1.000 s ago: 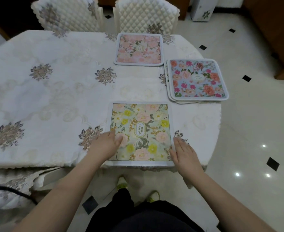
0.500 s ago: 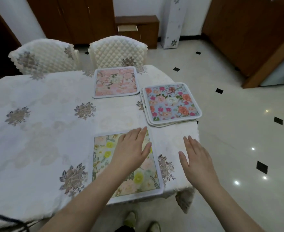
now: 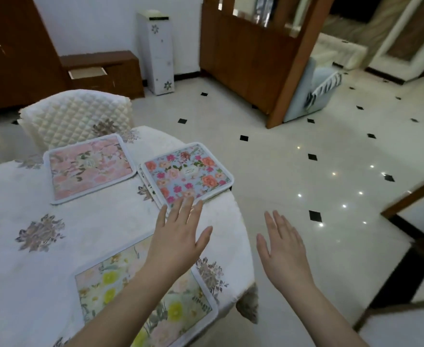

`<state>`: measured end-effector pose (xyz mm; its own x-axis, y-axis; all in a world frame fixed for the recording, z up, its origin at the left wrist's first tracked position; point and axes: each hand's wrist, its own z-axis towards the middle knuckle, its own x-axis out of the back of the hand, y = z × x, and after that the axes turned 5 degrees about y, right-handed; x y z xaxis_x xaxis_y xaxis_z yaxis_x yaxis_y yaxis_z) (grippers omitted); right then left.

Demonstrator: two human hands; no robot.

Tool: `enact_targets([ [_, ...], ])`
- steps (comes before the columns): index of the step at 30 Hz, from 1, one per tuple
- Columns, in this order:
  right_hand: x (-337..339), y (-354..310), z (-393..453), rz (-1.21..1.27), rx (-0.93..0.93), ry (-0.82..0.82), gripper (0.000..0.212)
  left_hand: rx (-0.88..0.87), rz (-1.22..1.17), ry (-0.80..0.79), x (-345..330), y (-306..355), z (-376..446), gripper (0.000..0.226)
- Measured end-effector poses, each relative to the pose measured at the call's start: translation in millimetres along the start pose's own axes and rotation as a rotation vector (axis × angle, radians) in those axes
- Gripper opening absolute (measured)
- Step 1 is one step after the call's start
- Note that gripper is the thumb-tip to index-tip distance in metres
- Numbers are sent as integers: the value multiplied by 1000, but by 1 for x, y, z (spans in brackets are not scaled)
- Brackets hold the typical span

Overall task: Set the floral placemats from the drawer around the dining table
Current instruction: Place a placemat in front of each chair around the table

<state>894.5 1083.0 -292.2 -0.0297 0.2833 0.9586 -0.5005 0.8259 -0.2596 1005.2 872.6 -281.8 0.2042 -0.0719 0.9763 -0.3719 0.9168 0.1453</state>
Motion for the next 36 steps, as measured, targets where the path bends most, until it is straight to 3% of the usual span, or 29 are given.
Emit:
enact_targets([
  [10, 16, 80, -22, -53, -206, 74, 72, -220, 14, -20, -28, 59, 43, 71],
  [23, 41, 227, -8, -40, -392, 107, 73, -401, 0, -66, -65, 216, 111, 70],
  [30, 54, 294, 5, -31, -416, 106, 68, -473, 33, -54, -84, 292, 142, 69],
  [36, 58, 324, 30, -68, -403, 94, 64, -492, 67, -48, -101, 316, 165, 74],
])
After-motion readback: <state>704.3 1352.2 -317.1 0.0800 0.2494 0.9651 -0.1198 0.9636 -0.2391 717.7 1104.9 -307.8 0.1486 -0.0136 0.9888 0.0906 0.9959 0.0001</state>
